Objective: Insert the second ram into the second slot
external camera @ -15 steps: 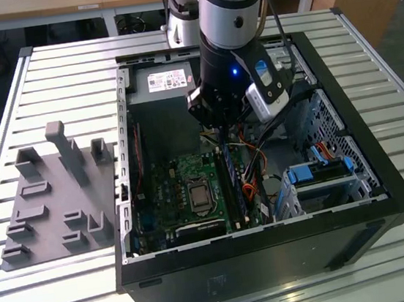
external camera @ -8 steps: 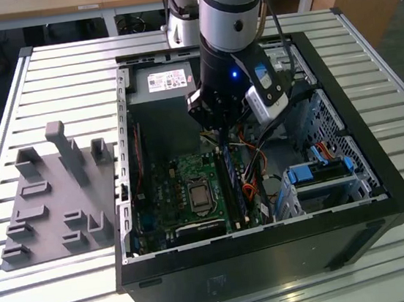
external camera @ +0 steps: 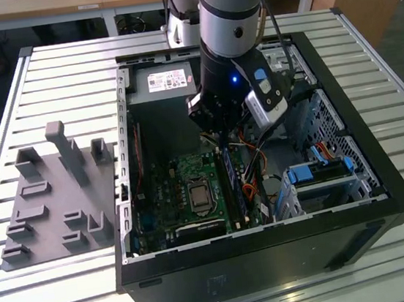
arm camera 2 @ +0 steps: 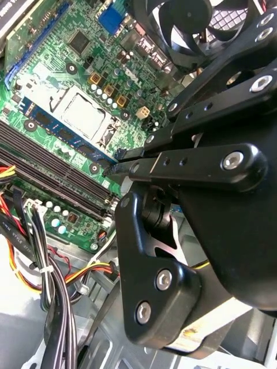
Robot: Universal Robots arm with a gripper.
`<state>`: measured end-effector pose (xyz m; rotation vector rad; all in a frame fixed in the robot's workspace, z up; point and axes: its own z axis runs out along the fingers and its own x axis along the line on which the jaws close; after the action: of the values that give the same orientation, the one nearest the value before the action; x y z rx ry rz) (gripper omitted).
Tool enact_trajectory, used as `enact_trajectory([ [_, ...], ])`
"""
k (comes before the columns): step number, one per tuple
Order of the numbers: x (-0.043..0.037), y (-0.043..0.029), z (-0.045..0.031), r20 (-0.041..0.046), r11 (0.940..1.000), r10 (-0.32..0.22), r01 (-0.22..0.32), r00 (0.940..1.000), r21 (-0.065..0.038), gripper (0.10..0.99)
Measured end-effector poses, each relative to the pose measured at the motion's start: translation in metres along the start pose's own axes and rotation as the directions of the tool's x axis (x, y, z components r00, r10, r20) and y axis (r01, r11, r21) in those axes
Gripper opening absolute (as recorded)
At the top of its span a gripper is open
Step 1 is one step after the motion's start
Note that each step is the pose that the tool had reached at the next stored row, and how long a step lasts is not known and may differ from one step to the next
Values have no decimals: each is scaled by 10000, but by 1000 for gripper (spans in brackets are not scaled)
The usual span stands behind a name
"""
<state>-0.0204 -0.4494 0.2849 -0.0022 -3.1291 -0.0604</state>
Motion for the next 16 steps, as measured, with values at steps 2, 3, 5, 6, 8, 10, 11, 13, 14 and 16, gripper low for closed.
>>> enact_trajectory([
  [2, 0, 0, 10, -12, 10000, 3, -3, 10000, -1, 137],
  [3, 1, -1, 10, -13, 10000, 4, -4, 10000, 2, 137],
  [5, 0, -1, 10, -13, 10000, 3, -3, 10000, 4, 137],
  [6, 0, 0, 11, -13, 10000, 2, -2, 10000, 4, 137],
  [8, 0, 0, 11, -13, 10000, 3, -3, 10000, 4, 137],
  [10, 1, -3, 13, -12, 10000, 3, -3, 10000, 3, 137],
  [11, 1, -10, 17, -12, 10000, 3, -3, 10000, 2, 137],
  [13, 1, -34, 37, -21, 10000, -1, 1, 10000, -16, 137],
  [14, 1, -48, 52, -27, 10000, -3, 3, 10000, -24, 137],
  [16, 0, -75, 86, -32, 10000, -2, 2, 10000, -27, 137],
])
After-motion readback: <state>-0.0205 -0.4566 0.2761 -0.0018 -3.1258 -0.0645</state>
